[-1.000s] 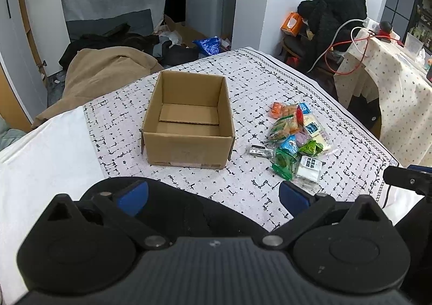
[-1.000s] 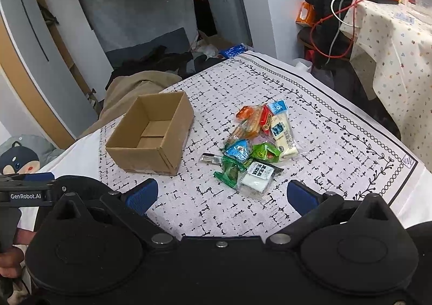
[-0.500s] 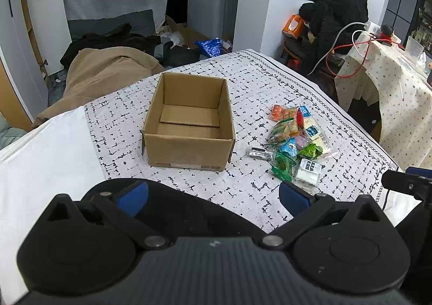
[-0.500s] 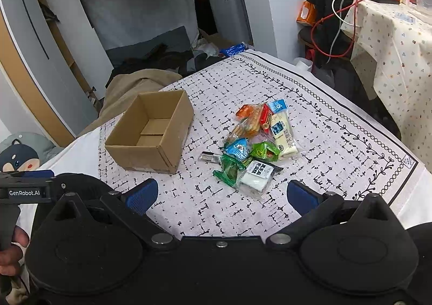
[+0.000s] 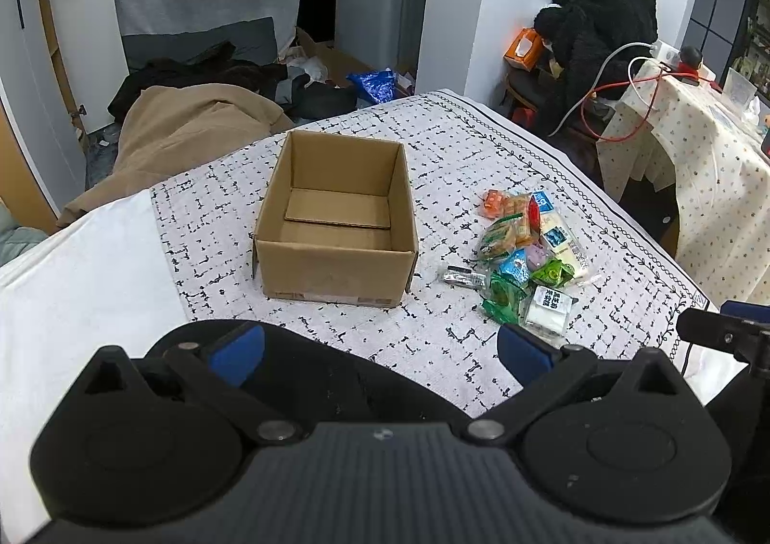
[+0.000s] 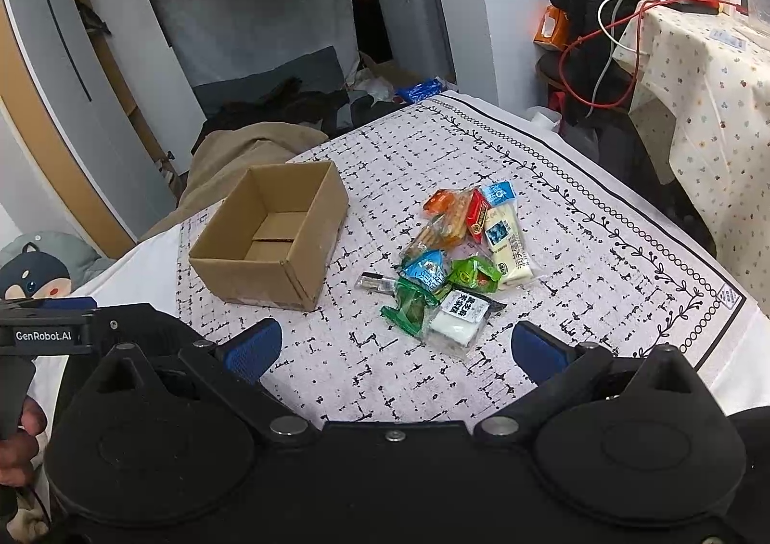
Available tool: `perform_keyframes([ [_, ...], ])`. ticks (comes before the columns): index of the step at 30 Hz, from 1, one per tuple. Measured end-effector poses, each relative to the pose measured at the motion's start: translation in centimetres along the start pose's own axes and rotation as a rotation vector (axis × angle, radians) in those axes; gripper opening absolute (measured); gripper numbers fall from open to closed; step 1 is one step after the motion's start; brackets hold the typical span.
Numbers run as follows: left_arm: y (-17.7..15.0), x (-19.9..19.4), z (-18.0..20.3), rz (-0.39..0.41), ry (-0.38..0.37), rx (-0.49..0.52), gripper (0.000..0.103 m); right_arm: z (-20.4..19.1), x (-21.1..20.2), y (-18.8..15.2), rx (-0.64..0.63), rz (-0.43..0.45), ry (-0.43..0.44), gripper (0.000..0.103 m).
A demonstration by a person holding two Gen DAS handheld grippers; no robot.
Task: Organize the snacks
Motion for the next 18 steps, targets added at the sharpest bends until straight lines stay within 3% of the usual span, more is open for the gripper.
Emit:
perform_keyframes([
  [18, 0.3, 0.9, 1.0, -0.023, -0.012, -0.005, 0.103, 0.8, 0.9, 0.5, -0.032, -0.015, -0.015, 0.103],
])
Point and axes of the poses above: each gripper's, at about its wrist camera, not at the fingertips, and x roughly the way its jaws point, z to its right, y to its top, the point moved 6 cm from there along x, roughly the way its jaws point, and after that the axes turned 4 degrees about y, right-handed, at the moved point
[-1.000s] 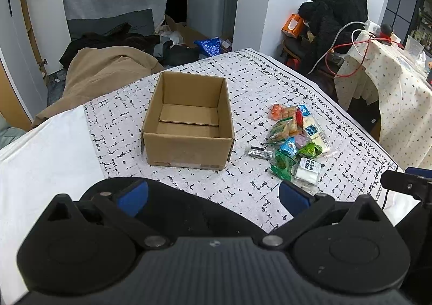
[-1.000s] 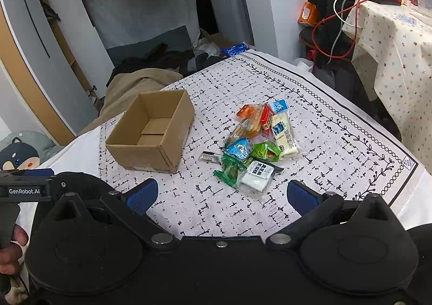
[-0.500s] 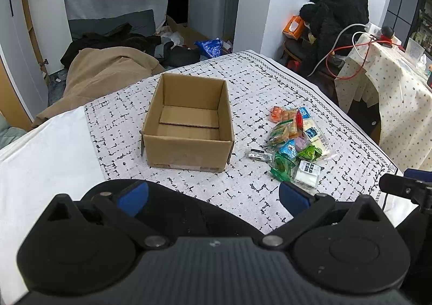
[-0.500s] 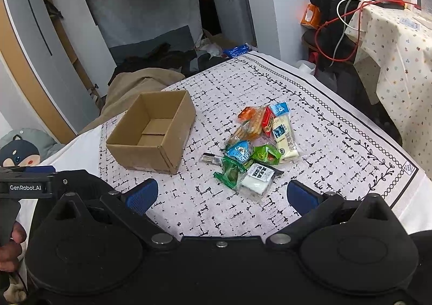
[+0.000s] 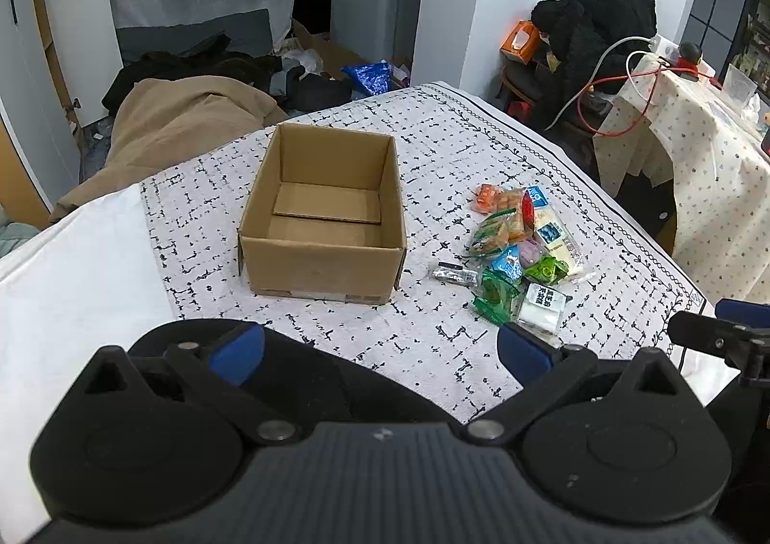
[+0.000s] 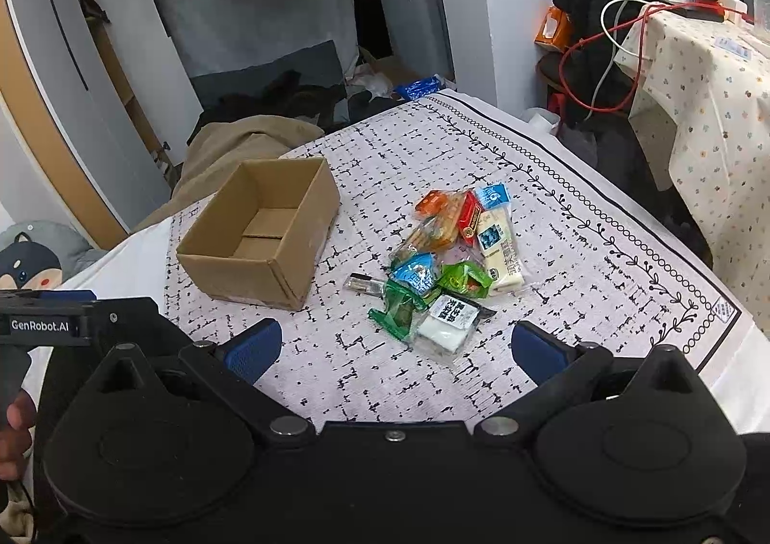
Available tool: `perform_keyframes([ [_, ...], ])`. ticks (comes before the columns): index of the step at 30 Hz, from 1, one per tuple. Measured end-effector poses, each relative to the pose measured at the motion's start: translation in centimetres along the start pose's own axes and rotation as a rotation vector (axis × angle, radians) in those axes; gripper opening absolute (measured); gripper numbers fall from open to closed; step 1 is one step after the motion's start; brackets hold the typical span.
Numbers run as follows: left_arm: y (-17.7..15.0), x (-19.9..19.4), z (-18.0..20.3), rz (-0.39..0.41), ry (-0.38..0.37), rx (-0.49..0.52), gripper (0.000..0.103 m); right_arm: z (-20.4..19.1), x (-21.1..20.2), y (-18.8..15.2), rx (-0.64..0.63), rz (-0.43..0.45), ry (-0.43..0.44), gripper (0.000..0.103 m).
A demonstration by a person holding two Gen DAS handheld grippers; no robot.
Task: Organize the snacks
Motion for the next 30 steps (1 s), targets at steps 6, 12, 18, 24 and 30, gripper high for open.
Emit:
perform_keyframes([
  [6, 0.4, 0.7, 0.4, -0.016, -0.004, -0.028, 0.103, 0.7, 0.7, 0.4, 0.004, -0.008, 0.003, 0.103],
  [12, 0.6, 2.1, 1.2, -0.054, -0.010, -0.037, 0.103, 2.0, 2.0, 0.7, 0.015, -0.026, 0.008, 0.103],
  [18, 0.7, 3.4, 2.4, -0.069, -0.007, -0.016, 0.103, 3.2, 3.3, 0.8, 0.024, -0.051, 0.013, 0.103],
  [24, 0.8, 4.6, 3.5, -0.081, -0.012, 0.001, 0.103, 4.6, 4.7, 0.4, 0.049, -0.077, 0.012, 0.103],
  [30, 0.6, 6.4, 4.5, -0.113, -0.022, -0.006, 0.102, 5.9, 6.1, 0.0, 0.099, -0.111, 0.017, 0.097],
])
Point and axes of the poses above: each gripper's, at about its wrist camera, not at the fingertips, and x roughly the way its jaws point, z to its right, y to its top, the point moved 6 cm from there along x, roughly the way its jaws point, and after that the axes turned 4 degrees about y, right-handed, at the moved point
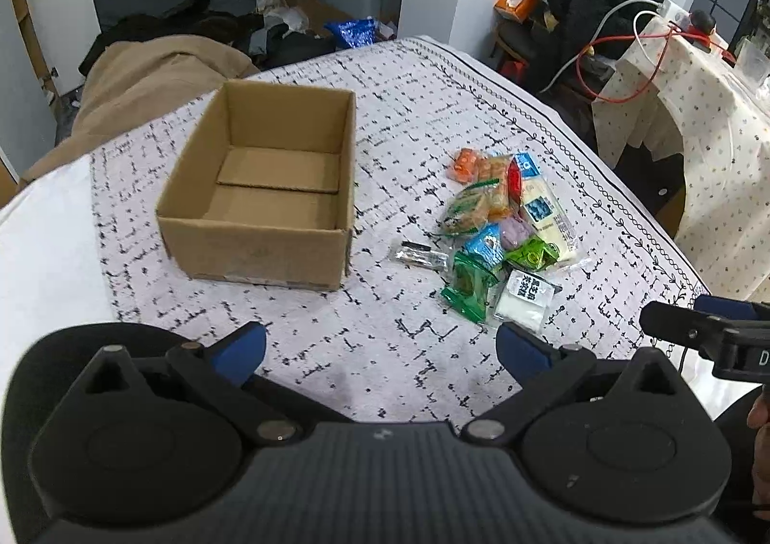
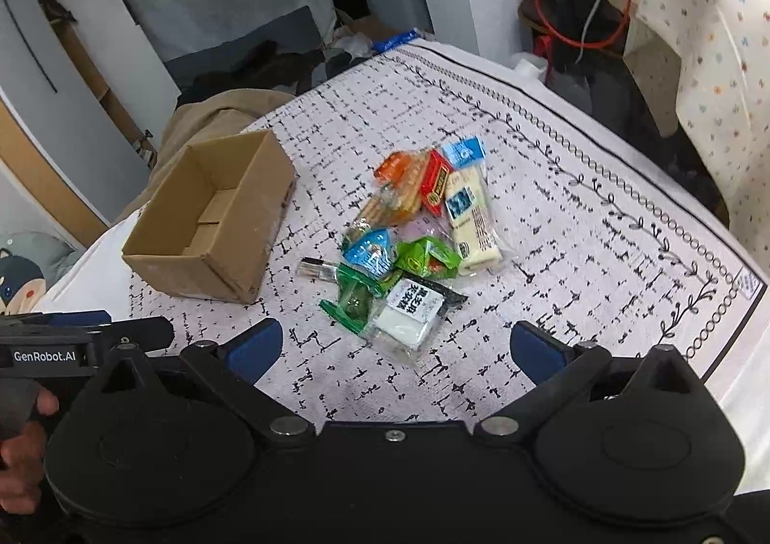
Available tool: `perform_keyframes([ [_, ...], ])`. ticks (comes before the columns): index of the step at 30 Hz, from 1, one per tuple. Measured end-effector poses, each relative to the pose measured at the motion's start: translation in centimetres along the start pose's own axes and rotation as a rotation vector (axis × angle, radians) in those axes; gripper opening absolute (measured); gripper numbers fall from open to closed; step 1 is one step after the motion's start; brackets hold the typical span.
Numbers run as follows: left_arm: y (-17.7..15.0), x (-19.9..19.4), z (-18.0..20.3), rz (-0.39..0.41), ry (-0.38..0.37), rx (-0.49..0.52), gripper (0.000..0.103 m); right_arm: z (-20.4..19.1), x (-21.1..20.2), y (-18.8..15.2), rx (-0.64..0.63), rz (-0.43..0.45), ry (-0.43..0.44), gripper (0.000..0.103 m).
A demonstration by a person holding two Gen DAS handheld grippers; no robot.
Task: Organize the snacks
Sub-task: 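Grasp the white rice-cake bag with the right tool while the left tool grasps a green wrapper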
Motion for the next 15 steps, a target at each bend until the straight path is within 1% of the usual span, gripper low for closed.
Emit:
perform_keyframes([
  [6, 0.2, 1.4, 1.1, -0.006, -0.011, -0.014, 0.099, 0.9, 1.8, 0.0, 0.064, -0.042, 0.029, 0.081],
  [8, 0.4, 1.9, 1.5, -0.009, -0.016, -0.017, 0.095, 1.1, 2.4, 0.1, 0.084, -0.050, 0.038, 0.079],
  [11, 0.6, 2.7, 2.0, -0.014, -0.025, -0.026, 0.091, 1.4, 3.4, 0.3, 0.113, -0.068, 0.058, 0.073],
  [13, 0.7, 3.4, 2.2, -0.021, -0.030, -0.035, 0.087, 1.7, 4.3, 0.4, 0.132, -0.084, 0.065, 0.070],
  [15, 0.9, 4.1, 2.5, -0.030, -0.033, -0.046, 0.084, 2.0, 5.1, 0.5, 0.164, -0.098, 0.085, 0.065],
])
Point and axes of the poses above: each gripper's, at about its wrist camera, not at the fingertips, and x roughly the way its jaws point, z to its right, y to its top, the point moved 6 cm from there along x, roughly the way its jaws point, and after that the axes turned 4 degrees about y, right-handed, at the moved point
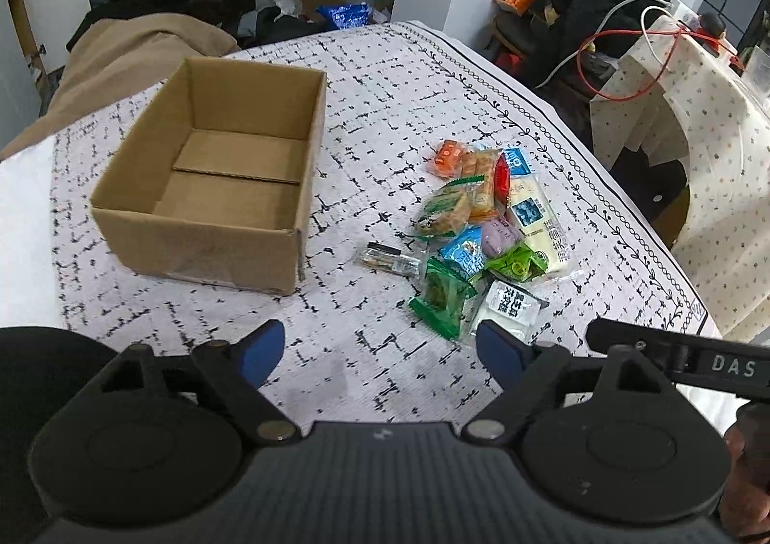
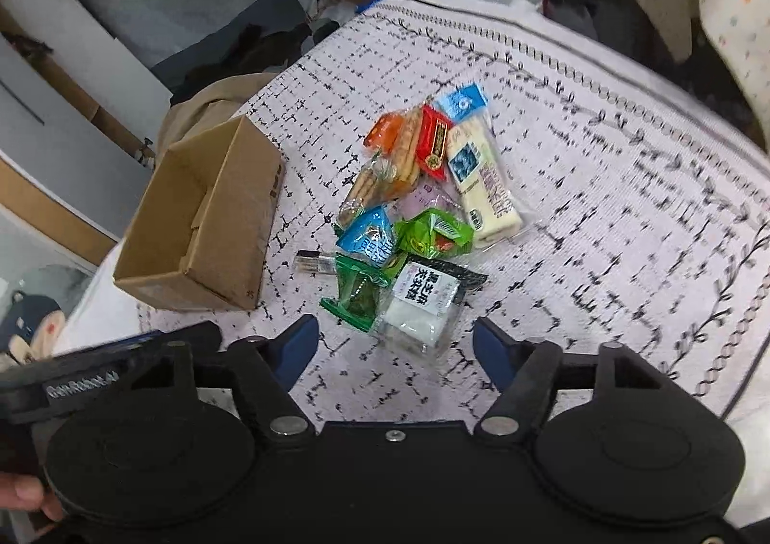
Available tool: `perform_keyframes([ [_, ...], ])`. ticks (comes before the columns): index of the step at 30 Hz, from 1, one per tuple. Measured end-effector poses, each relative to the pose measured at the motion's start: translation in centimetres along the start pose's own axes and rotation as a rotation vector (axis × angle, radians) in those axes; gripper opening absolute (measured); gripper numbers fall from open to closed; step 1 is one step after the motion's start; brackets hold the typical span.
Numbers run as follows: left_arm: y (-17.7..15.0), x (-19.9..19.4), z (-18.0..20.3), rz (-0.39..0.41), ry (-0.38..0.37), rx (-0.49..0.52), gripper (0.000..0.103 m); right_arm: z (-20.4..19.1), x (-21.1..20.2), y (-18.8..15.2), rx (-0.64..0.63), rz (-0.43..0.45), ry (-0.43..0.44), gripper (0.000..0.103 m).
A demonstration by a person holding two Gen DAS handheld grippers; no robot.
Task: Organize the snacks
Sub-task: 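Grasp the white rice-cake bag with the right tool while the left tool grasps a green wrapper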
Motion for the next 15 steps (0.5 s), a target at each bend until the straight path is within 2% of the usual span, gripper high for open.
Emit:
perform_keyframes([
  [7, 0.5, 2.6, 1.0, -0.032, -0.005, -0.029, 0.070, 1.5, 2.4, 1.0, 0.062, -0.040, -0.003, 0.059],
  [15, 1.4, 5.5, 2.5, -0.059, -0.011, -0.038, 0.067, 3.1, 4.9, 1.8, 0.140, -0.079, 0.001, 0.048],
])
Point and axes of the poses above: each gripper's, at about its wrist camera, not at the fingertips, and x roughly the way its jaws point, z to its right, y to its top, the point moved 6 cm from there along x, roughly the way its jaws point, and after that the axes turned 4 degrees about y, right-handed, at the moved point
